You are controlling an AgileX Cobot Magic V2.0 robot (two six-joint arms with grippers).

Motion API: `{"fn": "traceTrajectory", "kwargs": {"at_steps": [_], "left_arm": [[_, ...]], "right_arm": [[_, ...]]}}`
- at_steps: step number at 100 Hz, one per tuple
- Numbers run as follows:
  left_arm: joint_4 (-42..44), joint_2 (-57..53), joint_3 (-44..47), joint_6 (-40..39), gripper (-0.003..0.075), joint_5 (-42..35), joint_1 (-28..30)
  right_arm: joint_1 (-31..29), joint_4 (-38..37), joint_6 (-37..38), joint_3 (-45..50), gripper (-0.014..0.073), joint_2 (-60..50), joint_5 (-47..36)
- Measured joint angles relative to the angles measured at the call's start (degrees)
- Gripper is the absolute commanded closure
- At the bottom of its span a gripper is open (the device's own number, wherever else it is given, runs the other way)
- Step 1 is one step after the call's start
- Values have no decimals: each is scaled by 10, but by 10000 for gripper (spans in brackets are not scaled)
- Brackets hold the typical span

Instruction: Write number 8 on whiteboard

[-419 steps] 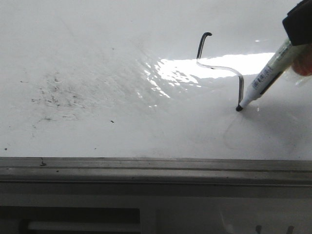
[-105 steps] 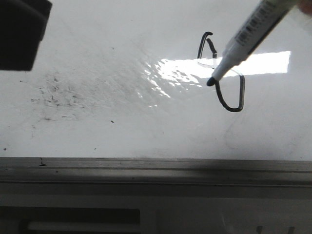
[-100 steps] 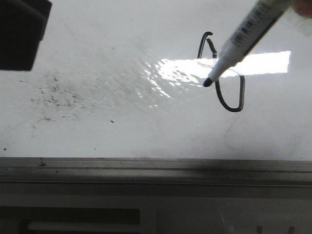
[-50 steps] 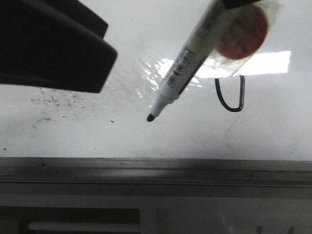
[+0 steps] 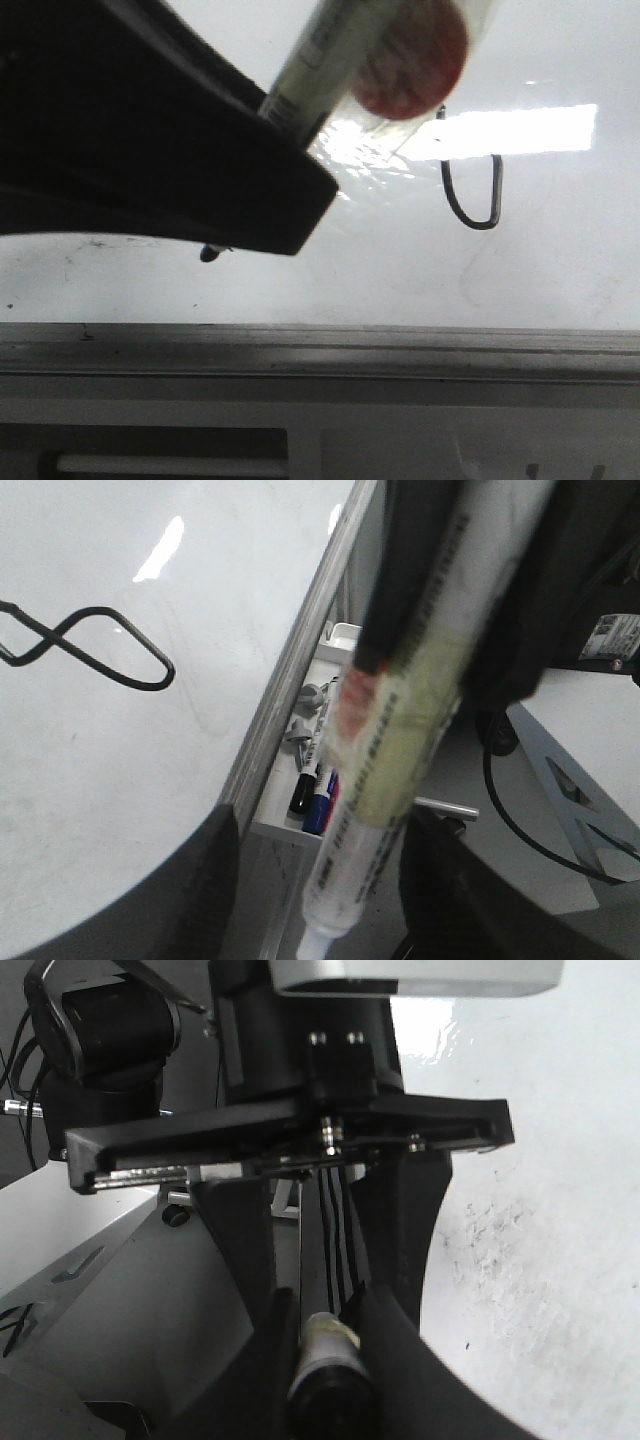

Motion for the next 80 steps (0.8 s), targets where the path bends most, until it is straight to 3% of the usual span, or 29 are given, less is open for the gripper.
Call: {"fn": "traceTrajectory", "kwargs": {"at_steps": [58, 80], "left_arm": [[1, 27, 0, 11, 720, 19, 0], [3, 44, -1, 21, 741, 33, 0]], "right_arm": [[1, -4, 0, 1, 637, 50, 9], [1, -10, 6, 6, 637, 53, 16]]}}
